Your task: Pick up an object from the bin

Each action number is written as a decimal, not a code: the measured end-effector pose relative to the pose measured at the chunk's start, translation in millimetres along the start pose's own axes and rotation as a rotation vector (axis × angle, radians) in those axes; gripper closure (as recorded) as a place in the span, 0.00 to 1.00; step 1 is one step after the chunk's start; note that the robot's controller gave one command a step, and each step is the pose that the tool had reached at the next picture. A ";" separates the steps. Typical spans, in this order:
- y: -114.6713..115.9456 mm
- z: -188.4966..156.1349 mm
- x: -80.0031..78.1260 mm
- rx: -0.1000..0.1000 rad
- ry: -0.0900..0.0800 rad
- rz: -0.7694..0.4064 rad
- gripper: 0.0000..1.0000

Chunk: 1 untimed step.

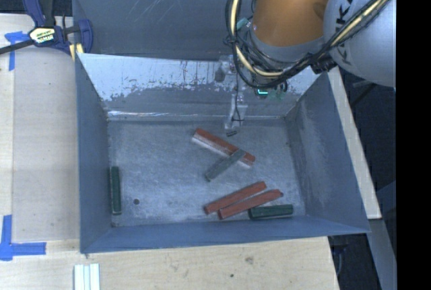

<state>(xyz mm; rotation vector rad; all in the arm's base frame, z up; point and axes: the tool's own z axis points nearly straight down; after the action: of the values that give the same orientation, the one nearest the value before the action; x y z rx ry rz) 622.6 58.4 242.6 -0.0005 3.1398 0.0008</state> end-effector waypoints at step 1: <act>-0.2 -1.2 -0.6 0.000 -0.003 0.001 0.00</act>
Offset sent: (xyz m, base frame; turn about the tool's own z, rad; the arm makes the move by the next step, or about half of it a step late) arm -0.0100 -0.0820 -0.1726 -0.2255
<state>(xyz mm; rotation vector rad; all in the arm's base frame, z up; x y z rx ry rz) 623.3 58.2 243.7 0.0010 3.1372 0.0011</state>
